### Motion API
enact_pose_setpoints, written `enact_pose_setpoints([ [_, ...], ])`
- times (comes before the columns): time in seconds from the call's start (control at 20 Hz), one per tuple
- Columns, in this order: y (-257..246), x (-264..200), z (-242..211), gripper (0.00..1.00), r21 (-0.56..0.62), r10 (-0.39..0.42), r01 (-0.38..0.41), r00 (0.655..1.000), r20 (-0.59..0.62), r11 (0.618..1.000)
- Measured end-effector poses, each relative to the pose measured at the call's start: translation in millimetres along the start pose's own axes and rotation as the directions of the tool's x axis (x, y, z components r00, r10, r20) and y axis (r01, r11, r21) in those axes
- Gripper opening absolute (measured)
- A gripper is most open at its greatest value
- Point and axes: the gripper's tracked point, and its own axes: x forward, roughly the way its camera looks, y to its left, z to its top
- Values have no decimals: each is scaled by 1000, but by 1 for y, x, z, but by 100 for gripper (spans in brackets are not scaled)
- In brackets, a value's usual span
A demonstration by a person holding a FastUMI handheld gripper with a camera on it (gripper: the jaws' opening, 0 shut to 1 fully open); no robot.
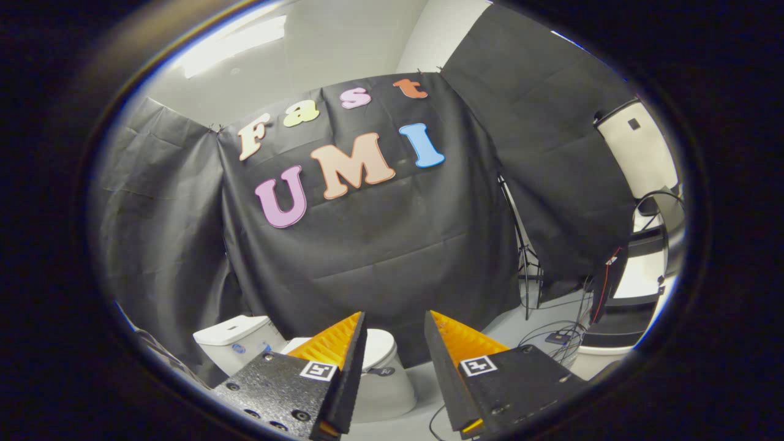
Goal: Open the toilet lid.
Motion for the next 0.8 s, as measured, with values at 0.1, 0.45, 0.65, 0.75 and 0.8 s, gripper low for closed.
enact_pose_setpoints([
  [0.1, -1, 4, -2, 59, 18, 4, -4, 1000, -15, 1000],
  [0.45, 7, 35, -13, 59, 111, 51, -42, 995, -81, 993],
  [0.65, 8, 54, -40, 59, 216, 51, -17, 987, -155, 976],
  [0.75, 7, 65, -58, 59, 275, 44, 18, 975, -216, 961],
  [0.8, 5, 73, -66, 59, 309, 42, 36, 970, -241, 951],
])
